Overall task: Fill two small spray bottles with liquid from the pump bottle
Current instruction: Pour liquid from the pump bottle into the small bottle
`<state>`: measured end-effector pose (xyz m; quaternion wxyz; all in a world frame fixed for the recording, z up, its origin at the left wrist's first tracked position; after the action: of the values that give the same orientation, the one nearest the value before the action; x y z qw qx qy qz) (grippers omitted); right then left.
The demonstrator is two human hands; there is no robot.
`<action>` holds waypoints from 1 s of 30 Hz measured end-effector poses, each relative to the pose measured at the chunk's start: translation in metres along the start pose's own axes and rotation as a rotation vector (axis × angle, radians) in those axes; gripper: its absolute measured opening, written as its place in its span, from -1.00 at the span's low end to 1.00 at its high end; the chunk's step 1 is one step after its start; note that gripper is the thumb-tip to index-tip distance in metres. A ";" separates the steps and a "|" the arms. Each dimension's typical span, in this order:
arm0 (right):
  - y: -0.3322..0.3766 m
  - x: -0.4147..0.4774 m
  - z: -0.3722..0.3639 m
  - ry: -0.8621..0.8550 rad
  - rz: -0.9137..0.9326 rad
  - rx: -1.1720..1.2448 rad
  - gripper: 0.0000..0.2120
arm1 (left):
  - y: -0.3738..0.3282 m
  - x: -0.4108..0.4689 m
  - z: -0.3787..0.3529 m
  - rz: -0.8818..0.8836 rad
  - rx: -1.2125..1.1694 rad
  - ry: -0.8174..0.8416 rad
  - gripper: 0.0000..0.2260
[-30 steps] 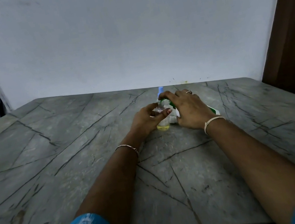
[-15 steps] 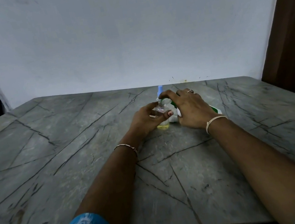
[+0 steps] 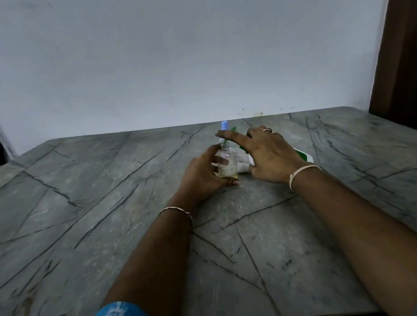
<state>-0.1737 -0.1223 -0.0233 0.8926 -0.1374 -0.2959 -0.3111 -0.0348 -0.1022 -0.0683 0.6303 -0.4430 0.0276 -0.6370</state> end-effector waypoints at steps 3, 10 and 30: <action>0.001 -0.001 0.001 0.006 0.011 -0.007 -0.15 | 0.000 0.001 0.000 -0.008 0.024 0.002 -0.18; -0.001 0.003 -0.003 0.032 -0.033 -0.003 -0.25 | -0.001 0.001 -0.001 -0.007 0.027 0.013 -0.21; -0.001 -0.001 -0.002 0.001 -0.021 -0.036 -0.21 | 0.002 0.001 -0.002 0.045 -0.027 0.025 -0.18</action>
<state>-0.1741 -0.1234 -0.0252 0.8869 -0.1502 -0.2914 -0.3256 -0.0345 -0.1049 -0.0701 0.6381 -0.4425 0.0541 -0.6277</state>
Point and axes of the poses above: each hand's wrist, its own x-axis towards the middle knuckle, its own z-axis out of the back of the hand, y = z × x, the point moved 7 cm from there along x, towards the middle knuckle, and after that the axes turned 7 degrees about -y, right-handed, at the moved point
